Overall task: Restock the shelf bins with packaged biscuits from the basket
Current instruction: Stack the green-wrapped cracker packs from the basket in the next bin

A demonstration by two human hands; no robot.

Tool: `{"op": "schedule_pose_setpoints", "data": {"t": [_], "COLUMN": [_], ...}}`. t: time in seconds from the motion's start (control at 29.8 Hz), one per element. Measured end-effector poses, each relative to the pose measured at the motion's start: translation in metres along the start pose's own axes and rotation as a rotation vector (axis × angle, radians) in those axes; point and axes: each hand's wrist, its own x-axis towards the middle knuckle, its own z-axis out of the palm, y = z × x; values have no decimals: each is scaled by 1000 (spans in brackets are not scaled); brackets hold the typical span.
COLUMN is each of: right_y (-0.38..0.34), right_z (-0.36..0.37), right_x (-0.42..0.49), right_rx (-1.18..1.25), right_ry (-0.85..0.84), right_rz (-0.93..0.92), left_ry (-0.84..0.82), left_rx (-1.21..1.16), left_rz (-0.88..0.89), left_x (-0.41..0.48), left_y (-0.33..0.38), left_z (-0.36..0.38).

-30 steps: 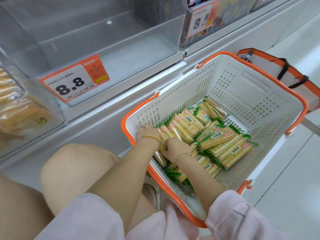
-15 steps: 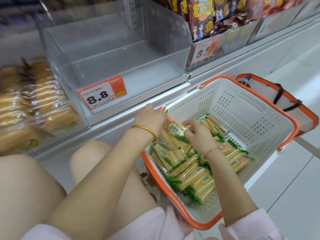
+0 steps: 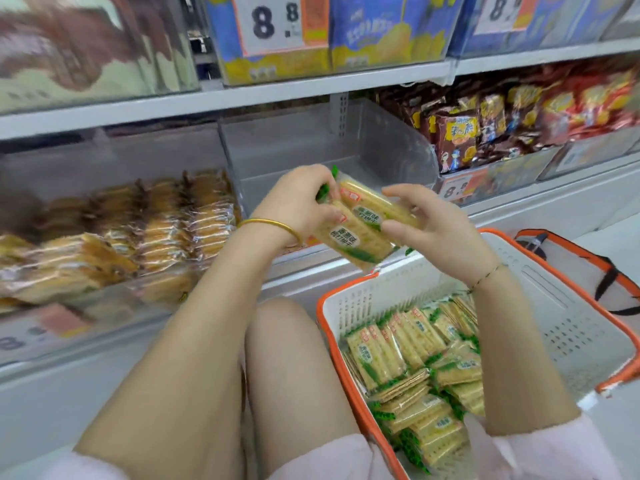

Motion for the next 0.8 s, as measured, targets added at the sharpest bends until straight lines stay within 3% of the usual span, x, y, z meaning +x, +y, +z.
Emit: {"op": "schedule_pose_setpoints", "data": {"t": [0.23, 0.54, 0.8], "right_y": [-22, -18, 2], "right_z": [-2, 14, 45], "right_x": [79, 148, 149], "right_rx": [-251, -162, -16], "right_ry": [-22, -3, -280], "right_rz": [-124, -194, -27], "left_ry": [212, 412, 279], "left_rx": [-70, -163, -18], "left_rz": [-39, -254, -398], "left_x": [19, 35, 39], "left_y": [-23, -54, -60], "left_z": [-35, -23, -9]}}
